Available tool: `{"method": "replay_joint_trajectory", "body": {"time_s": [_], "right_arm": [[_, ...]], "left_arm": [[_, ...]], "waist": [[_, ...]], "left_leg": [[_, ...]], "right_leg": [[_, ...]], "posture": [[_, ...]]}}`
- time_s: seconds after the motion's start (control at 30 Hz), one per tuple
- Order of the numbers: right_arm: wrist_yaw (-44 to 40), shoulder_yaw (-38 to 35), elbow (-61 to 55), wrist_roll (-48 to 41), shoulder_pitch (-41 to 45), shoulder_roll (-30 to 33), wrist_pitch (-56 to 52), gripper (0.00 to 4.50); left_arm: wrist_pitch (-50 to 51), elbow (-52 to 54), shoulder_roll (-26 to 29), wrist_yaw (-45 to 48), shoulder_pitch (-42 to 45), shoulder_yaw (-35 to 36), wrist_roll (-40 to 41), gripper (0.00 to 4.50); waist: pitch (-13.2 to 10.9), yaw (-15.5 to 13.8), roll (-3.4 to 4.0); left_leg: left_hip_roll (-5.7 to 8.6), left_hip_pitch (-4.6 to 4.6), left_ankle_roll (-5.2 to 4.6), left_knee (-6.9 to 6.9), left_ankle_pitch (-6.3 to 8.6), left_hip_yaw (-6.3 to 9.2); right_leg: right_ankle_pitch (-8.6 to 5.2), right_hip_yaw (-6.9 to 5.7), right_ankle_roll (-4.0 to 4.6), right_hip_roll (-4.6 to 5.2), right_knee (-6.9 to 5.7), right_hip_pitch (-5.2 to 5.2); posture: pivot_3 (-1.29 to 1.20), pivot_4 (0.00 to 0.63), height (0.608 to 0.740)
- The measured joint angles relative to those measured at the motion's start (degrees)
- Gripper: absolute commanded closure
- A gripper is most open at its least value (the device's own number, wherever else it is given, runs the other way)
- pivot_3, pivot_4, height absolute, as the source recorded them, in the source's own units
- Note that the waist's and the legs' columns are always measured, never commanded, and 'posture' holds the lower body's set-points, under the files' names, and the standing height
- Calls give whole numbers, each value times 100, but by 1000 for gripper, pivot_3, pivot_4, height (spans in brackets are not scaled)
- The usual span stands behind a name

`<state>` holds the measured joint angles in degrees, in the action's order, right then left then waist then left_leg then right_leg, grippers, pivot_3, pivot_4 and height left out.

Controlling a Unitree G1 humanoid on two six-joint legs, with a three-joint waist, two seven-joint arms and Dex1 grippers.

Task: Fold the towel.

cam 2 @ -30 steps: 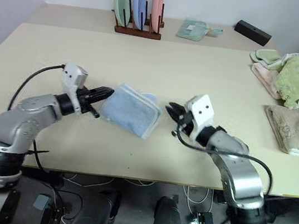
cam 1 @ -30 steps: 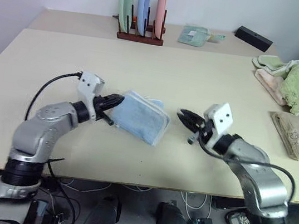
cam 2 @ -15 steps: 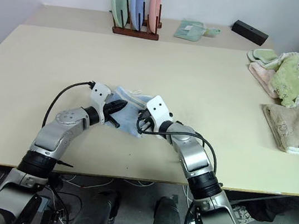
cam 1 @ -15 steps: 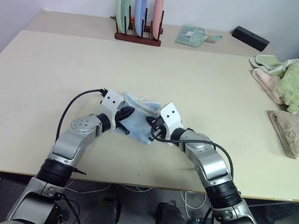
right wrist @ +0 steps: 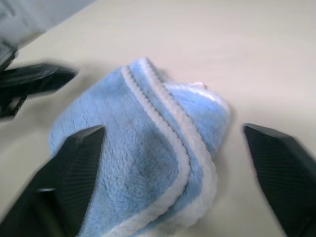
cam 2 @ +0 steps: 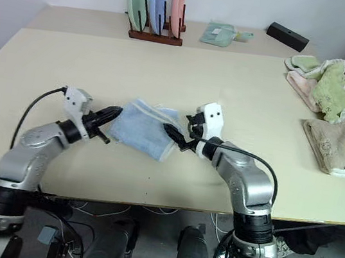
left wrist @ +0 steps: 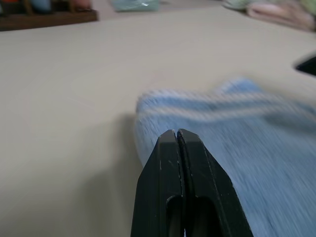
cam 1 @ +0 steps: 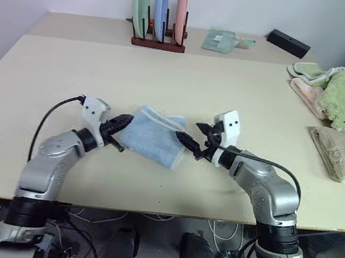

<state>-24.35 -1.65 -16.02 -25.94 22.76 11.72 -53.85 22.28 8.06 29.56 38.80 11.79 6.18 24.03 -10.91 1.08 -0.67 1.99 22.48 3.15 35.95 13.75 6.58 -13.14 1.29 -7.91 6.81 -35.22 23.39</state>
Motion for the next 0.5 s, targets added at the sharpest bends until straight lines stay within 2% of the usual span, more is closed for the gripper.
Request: {"method": "replay_joint_trajectory", "body": {"time_s": [0.17, 0.4, 0.5], "right_arm": [[475, -397, 436, -372, 380, -401, -877, 115], [438, -137, 1319, -356, 757, -561, -867, 115], [342, 63, 1643, -346, 936, -674, -724, 1001]], "left_arm": [[96, 271, 462, 686, -157, 31, 276, 4500], [322, 486, 518, 784, -170, 25, 422, 4500], [340, 605, 499, 715, -262, 24, 422, 4500]], "waist": [[-3, -9, 3], [-3, 43, 4], [-3, 117, 4]], "left_leg": [[0, 2, 0, 0, 0, -1], [0, 1, 0, -5, 0, -1], [-2, 0, 0, -11, 0, 0]], "right_leg": [[0, 0, 1, 0, 0, 2], [10, 0, -17, -1, -2, 6], [10, -1, -17, -2, -3, 8]], "posture": [[0, 150, 740], [0, 150, 740], [0, 150, 740]]}}
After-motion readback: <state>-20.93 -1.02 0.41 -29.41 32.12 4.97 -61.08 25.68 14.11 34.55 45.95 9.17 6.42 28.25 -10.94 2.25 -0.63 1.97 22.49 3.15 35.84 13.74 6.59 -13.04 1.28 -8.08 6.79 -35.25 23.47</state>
